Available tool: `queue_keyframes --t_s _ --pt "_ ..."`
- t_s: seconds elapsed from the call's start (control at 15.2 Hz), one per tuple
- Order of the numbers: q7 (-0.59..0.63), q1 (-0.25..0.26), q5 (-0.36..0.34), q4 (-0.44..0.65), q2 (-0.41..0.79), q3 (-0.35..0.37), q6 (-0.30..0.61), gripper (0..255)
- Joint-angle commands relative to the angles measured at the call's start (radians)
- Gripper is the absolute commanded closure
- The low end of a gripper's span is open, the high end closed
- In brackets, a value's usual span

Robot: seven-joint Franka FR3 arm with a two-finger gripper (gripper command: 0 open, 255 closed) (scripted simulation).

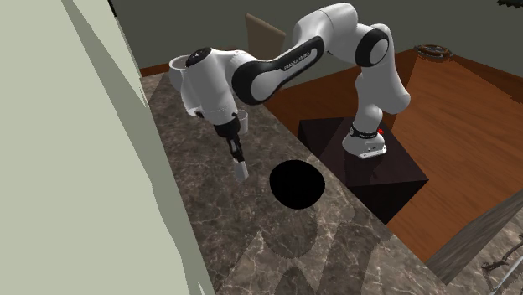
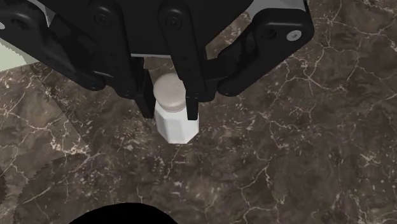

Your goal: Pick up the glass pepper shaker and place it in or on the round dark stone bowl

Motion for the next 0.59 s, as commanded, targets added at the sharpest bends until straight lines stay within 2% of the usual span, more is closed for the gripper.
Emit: queue_keyframes --t_s 0.0,0.53 --pt "0.003 0.002 0.0 0.027 0.0 0.001 -0.027 255" --pt "0.014 0.007 -0.001 0.158 0.014 0.002 -0.143 255"
